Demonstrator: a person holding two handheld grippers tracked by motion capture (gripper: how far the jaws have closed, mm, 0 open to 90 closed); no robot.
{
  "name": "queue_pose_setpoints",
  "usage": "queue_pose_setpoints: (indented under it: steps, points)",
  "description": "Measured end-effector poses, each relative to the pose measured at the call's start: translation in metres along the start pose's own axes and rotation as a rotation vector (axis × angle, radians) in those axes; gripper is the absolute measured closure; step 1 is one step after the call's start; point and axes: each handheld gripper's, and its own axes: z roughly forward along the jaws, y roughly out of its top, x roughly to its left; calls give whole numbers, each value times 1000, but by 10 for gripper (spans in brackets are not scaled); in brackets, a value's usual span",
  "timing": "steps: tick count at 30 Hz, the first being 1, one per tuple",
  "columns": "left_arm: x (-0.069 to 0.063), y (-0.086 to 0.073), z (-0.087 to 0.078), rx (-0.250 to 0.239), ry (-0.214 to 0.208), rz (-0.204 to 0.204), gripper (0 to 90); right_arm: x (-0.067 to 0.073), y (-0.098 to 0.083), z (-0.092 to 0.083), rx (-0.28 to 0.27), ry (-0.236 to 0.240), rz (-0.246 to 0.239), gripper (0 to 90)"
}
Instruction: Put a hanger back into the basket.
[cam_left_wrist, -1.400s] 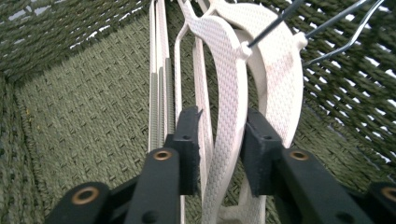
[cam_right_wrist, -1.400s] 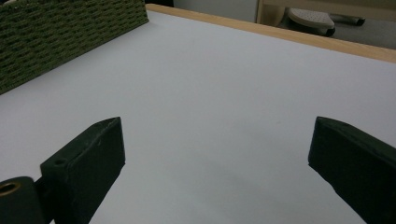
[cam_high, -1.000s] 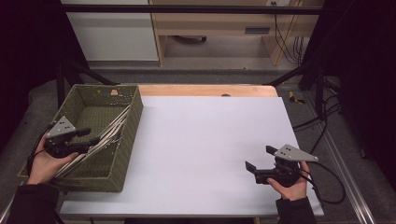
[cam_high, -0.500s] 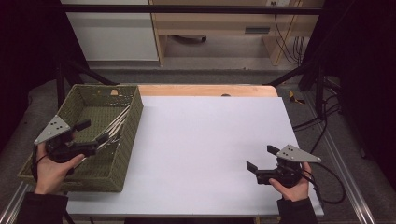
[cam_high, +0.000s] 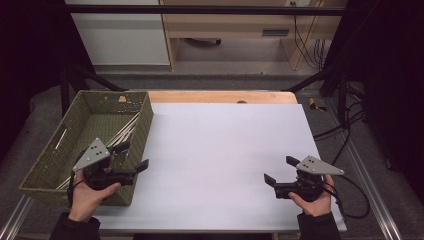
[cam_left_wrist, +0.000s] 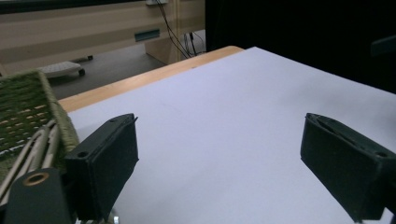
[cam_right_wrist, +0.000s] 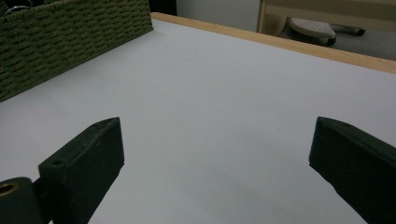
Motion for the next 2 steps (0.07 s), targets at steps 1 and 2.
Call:
queue_pose_setpoints:
  steps: [1,2]
  points:
    - [-2,-1,1,3,-5,-1,111,0,0,-1,-1,1,2,38]
    - [-4,-3,3,8,-5,-1,111,0,0,-1,-3,2,1,38]
